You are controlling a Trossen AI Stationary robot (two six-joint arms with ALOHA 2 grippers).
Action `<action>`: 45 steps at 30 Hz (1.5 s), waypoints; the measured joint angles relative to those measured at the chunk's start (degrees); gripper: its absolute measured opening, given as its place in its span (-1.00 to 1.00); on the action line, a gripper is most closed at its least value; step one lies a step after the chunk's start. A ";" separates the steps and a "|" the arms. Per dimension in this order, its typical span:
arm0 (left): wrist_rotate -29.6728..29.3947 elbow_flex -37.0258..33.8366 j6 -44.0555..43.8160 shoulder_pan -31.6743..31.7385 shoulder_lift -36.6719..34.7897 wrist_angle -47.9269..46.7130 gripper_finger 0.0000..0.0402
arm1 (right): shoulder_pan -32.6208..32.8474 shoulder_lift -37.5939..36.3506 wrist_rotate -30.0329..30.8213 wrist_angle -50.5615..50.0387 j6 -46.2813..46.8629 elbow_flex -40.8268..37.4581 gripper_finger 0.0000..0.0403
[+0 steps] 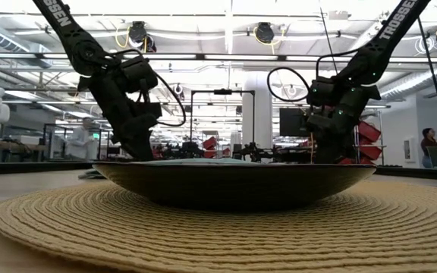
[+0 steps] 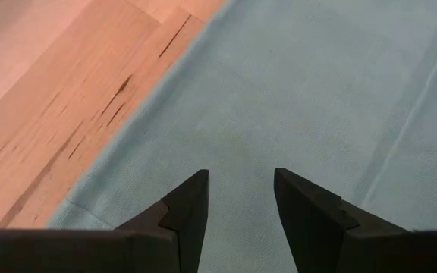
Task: Set table place
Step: Fold the blue napkin
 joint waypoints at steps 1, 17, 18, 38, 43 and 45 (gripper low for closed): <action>0.00 0.00 0.12 0.00 0.00 0.00 -0.32 | 0.00 -0.02 0.34 0.00 -0.11 0.00 -1.00; -0.61 0.00 1.18 0.00 0.00 -1.47 -0.32 | 0.33 -6.09 2.60 -5.67 -0.67 1.28 -1.00; -0.61 0.00 1.18 0.00 0.00 -1.44 -0.32 | 0.39 -6.75 2.74 -6.64 -0.65 1.89 -1.00; -0.61 -0.42 1.15 -0.37 0.00 -2.04 -0.32 | -1.28 -3.58 4.51 -19.71 -5.87 9.89 -0.38; -0.61 -0.42 0.77 -0.37 0.00 -2.03 -0.32 | -4.61 -0.07 4.68 -27.62 -11.32 14.37 0.17; -0.61 -0.42 0.22 -0.37 0.00 -1.95 -0.32 | -5.76 1.88 3.91 -29.58 -12.86 16.54 0.28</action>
